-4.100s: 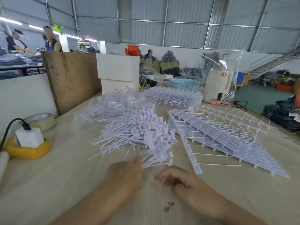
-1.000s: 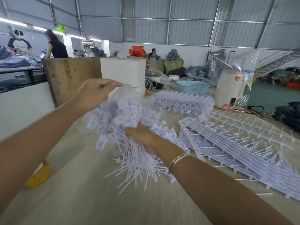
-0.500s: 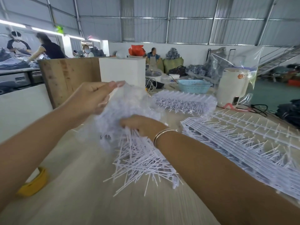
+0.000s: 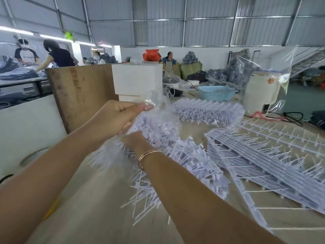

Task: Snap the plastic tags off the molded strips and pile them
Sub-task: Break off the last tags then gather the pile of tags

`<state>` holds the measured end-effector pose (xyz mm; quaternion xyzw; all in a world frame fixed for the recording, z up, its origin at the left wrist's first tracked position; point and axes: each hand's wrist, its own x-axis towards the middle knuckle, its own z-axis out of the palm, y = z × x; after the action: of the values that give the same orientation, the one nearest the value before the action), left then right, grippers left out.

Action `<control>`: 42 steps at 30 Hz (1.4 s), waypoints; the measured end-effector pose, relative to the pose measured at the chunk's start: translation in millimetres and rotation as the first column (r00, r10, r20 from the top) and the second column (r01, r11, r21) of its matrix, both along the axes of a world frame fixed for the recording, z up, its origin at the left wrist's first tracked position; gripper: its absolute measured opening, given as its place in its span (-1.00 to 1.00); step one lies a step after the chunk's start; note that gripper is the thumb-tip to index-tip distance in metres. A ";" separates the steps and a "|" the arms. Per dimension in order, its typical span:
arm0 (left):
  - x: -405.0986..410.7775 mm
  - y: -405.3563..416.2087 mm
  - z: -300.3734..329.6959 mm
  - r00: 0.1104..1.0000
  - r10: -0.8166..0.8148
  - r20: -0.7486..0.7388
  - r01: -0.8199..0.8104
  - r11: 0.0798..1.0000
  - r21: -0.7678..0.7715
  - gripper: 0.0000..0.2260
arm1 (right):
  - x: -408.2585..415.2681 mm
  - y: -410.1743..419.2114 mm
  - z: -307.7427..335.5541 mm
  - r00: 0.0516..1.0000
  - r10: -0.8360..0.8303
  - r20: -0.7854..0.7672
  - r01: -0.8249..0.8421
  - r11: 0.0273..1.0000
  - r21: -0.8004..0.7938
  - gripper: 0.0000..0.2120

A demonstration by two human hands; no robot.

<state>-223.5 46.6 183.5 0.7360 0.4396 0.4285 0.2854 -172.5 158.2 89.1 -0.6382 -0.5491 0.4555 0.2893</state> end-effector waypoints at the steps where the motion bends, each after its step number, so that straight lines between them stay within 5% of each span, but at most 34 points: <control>1: -1.7 1.5 -5.2 0.998 0.003 -0.069 -0.003 1.000 0.004 -0.74 | 4.7 1.8 2.3 0.995 0.053 -0.086 -0.053 0.999 0.000 -0.42; 3: -4.7 4.7 -14.7 0.976 0.041 -0.215 -0.029 0.998 0.057 -0.80 | 18.0 0.6 14.8 0.978 0.095 -0.188 -0.114 0.989 -0.094 -0.77; 6: -11.1 5.8 -20.8 0.930 0.124 -0.345 -0.091 0.990 0.111 -0.82 | 43.3 -19.8 29.2 0.970 0.204 -0.129 -0.208 0.978 -0.019 -0.83; 10: -10.3 -3.0 -18.1 0.745 0.324 -0.583 -0.165 0.936 0.310 -0.71 | 87.1 -74.0 54.6 0.856 0.415 0.309 -0.462 0.882 0.094 -0.77; 12: 0.2 -19.4 -13.1 0.711 0.419 -0.565 -0.018 0.814 0.581 -0.69 | 112.5 -98.3 61.1 0.873 0.415 0.258 -0.449 0.889 0.089 -0.71; 14: 18.2 -40.5 -11.7 0.802 0.316 -0.507 0.166 0.699 0.696 -0.76 | 136.7 -126.8 60.8 0.924 0.373 0.091 -0.381 0.918 0.113 -0.77; 17: 45.3 -62.6 -26.0 0.815 0.105 -0.569 0.199 0.872 0.446 -0.65 | 171.2 -176.8 43.7 0.898 0.333 -0.287 -0.342 0.940 0.020 -0.80; 19: 48.5 -57.4 -42.8 0.637 0.138 -0.759 0.032 0.978 0.205 -0.32 | 186.4 -210.5 19.8 0.821 0.196 -0.537 -0.333 0.928 -0.170 -0.65; 22: 35.9 -35.0 -60.7 0.412 0.043 -0.910 -0.172 0.985 -0.031 -0.03 | 195.0 -240.1 -11.3 0.756 -0.092 -0.648 -0.219 0.898 -0.383 -0.52; 26: 31.8 -5.3 -84.5 0.481 0.027 -0.876 -0.274 0.954 -0.121 0.03 | 191.8 -234.8 -21.7 0.648 -0.305 -0.698 -0.064 0.891 -0.449 -0.12; 29: 41.5 11.3 -104.6 0.524 0.052 -0.850 -0.387 0.904 -0.184 0.15 | 176.2 -214.4 -18.9 0.575 -0.370 -0.730 0.049 0.906 -0.421 -0.30; 31: 50.5 18.0 -116.6 0.458 0.068 -0.886 -0.429 0.890 -0.153 0.08 | 165.2 -195.8 -20.2 0.585 -0.394 -0.709 0.137 0.910 -0.392 -0.70; 33: 55.5 22.6 -122.8 0.429 0.083 -0.899 -0.406 0.907 -0.110 -0.01 | 156.3 -178.1 -20.8 0.599 -0.427 -0.677 0.217 0.901 -0.376 -0.86; 38: 48.8 26.2 -130.0 0.448 0.086 -0.890 -0.291 0.955 -0.053 -0.25 | 148.7 -148.7 -20.9 0.533 -0.469 -0.704 0.253 0.882 -0.397 -0.79; 42: 41.5 24.7 -131.8 0.476 0.101 -0.874 -0.245 0.969 -0.022 -0.39 | 148.7 -136.7 -21.8 0.588 -0.461 -0.664 0.242 0.884 -0.400 -0.66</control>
<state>-182.0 71.4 51.7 0.7801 0.6247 -0.0054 0.0332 -23.9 21.4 67.3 -0.5252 -0.1773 0.6774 0.4836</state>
